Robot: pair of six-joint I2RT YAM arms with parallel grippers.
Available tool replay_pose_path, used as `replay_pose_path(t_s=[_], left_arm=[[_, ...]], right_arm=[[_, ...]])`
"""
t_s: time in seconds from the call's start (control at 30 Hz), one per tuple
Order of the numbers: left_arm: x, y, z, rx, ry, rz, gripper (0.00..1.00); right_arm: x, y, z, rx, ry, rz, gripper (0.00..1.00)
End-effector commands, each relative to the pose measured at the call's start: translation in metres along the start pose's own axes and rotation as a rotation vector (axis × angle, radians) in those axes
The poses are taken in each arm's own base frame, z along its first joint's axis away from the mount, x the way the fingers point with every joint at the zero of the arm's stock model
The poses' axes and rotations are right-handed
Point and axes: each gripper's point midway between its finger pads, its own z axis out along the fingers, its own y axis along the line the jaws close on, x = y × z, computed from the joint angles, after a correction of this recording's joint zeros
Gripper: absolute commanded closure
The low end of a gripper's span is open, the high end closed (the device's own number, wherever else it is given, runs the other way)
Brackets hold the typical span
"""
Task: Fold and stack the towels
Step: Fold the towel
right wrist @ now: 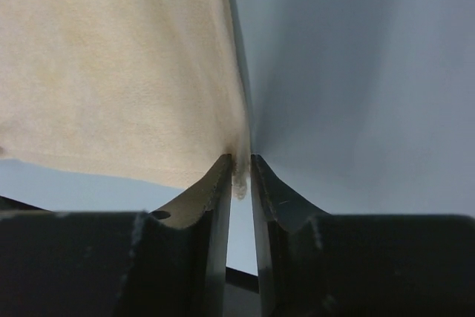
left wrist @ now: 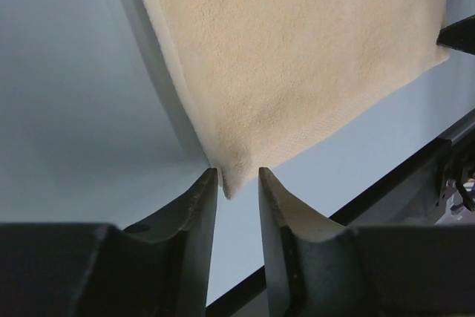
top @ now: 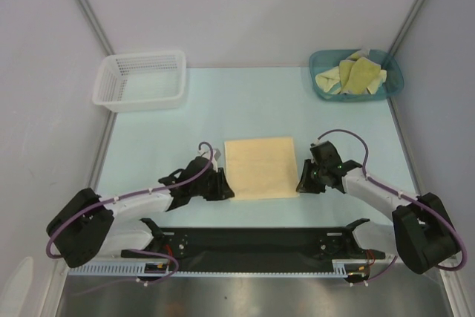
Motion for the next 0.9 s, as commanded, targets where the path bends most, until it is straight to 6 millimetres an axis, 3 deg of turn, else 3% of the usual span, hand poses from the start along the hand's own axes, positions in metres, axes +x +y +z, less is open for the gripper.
replay_pose_path(t_s=[0.0, 0.13, 0.2, 0.33, 0.53, 0.57, 0.6, 0.63, 0.67, 0.73, 0.77, 0.8, 0.87], left_arm=[[0.007, -0.01, 0.003, 0.065, 0.012, -0.026, 0.69], [0.014, -0.006, 0.005, 0.06, 0.03, -0.035, 0.84], [0.017, -0.005, 0.006, 0.063, 0.039, -0.033, 0.89], [0.02, -0.004, 0.007, 0.064, 0.05, -0.041, 0.99], [0.028, -0.004, 0.006, 0.062, 0.081, -0.06, 0.99], [0.032, 0.001, 0.005, 0.036, 0.098, -0.066, 0.94], [0.027, -0.004, 0.001, 0.038, 0.088, -0.071, 0.84], [0.021, -0.004, 0.0, 0.022, 0.066, -0.07, 0.59], [0.027, 0.008, -0.006, -0.04, 0.095, -0.064, 0.5], [0.005, -0.004, -0.015, -0.041, 0.035, -0.031, 0.32], [-0.003, 0.004, -0.019, -0.099, 0.005, 0.014, 0.28], [-0.025, -0.009, -0.025, -0.094, -0.047, 0.041, 0.26], [-0.053, -0.008, -0.027, -0.138, -0.122, 0.127, 0.23]], right_arm=[[-0.006, -0.001, 0.004, 0.009, -0.04, 0.006, 0.81], [-0.006, -0.007, 0.004, 0.036, -0.052, 0.001, 0.97], [-0.007, -0.011, 0.005, 0.052, -0.061, 0.002, 1.0], [-0.005, -0.012, 0.007, 0.052, -0.061, 0.004, 1.0], [-0.005, -0.011, 0.005, 0.052, -0.064, -0.001, 0.95], [-0.005, -0.012, 0.002, 0.06, -0.064, 0.0, 0.92], [-0.012, -0.008, -0.002, 0.058, -0.08, -0.001, 0.83], [-0.015, -0.007, -0.004, 0.06, -0.087, -0.008, 0.79], [-0.019, -0.006, -0.009, 0.067, -0.096, -0.013, 0.75], [-0.038, 0.008, -0.02, 0.036, -0.137, -0.028, 0.67], [-0.044, 0.016, -0.023, -0.007, -0.136, -0.057, 0.64], [-0.055, 0.017, -0.026, -0.029, -0.149, -0.057, 0.61], [-0.082, 0.042, -0.039, -0.166, -0.19, -0.123, 0.58]])
